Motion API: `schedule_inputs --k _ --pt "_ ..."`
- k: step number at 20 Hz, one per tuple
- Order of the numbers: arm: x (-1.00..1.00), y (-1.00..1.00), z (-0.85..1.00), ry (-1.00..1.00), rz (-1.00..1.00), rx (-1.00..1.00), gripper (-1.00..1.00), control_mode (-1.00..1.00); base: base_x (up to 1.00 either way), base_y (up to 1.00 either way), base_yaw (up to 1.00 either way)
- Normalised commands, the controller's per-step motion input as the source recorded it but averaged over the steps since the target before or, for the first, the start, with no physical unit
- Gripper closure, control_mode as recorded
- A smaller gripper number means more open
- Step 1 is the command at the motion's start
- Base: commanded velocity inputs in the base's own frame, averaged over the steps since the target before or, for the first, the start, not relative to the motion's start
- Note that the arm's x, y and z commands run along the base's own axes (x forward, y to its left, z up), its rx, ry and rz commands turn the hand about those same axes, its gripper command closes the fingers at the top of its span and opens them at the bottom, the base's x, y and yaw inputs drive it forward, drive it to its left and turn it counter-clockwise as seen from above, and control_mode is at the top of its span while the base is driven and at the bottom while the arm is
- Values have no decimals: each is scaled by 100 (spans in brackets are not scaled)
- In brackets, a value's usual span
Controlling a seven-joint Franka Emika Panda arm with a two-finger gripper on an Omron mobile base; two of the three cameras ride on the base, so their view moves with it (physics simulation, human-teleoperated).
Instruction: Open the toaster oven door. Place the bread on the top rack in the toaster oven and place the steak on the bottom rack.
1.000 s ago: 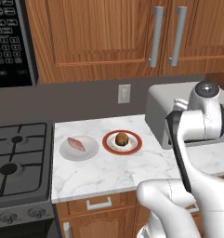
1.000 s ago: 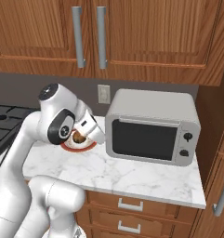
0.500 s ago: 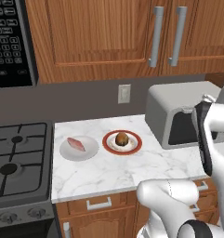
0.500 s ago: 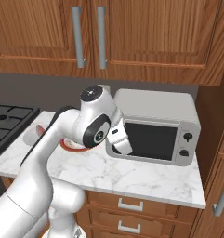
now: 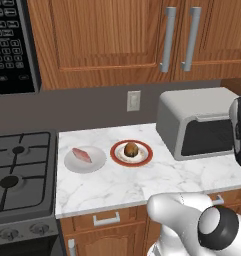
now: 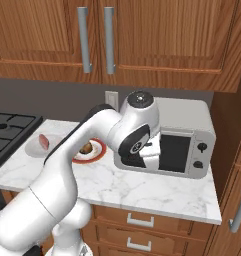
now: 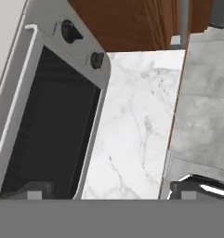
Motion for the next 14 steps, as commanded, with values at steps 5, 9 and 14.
schedule_inputs --k 5,9,14 --pt "32 7 0 -6 -7 26 -100 -100 0 0 0" --pt "24 14 0 -8 -2 19 -100 -100 0 0 0" --pt "29 14 0 -7 0 14 -100 -100 0 0 0"
